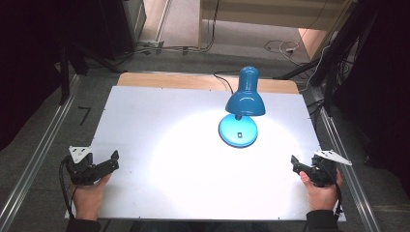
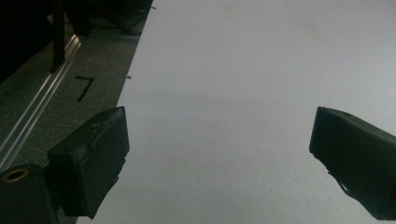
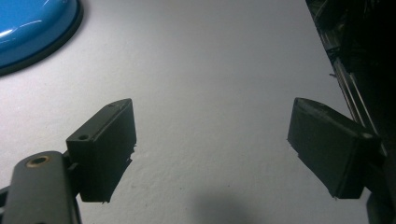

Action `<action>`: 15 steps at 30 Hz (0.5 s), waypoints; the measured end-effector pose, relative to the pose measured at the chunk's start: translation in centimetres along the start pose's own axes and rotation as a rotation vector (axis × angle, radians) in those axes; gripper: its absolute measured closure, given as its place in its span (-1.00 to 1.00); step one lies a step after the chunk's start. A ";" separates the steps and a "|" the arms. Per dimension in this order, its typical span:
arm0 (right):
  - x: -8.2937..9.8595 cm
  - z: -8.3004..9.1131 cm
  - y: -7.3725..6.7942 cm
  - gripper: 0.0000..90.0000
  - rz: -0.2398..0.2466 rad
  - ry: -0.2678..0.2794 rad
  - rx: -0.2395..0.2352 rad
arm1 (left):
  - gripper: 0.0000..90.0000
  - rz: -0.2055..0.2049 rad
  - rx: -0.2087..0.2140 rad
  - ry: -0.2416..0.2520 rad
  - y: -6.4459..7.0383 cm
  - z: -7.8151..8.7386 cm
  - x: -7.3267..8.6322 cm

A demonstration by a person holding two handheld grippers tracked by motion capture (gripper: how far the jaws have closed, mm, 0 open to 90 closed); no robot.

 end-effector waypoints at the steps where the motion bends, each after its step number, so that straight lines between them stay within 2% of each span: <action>1: 0.0 0.0 -0.1 -0.69 -0.001 0.001 -0.004 | -0.88 0.000 0.000 0.000 0.0 0.0 0.0; 15: -0.5 -0.3 -0.7 -0.69 0.013 0.010 -0.027 | -0.88 0.001 0.001 -0.001 0.0 0.0 0.1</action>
Point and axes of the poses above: each handheld gripper's, and its own axes: z roughly backward along the jaws, x roughly out of its underside, y roughly to its right, the point moved 2 cm from there along -z, roughly forward along the jaws, and after that the axes turned 10 degrees about -x, right-handed, at the moved point
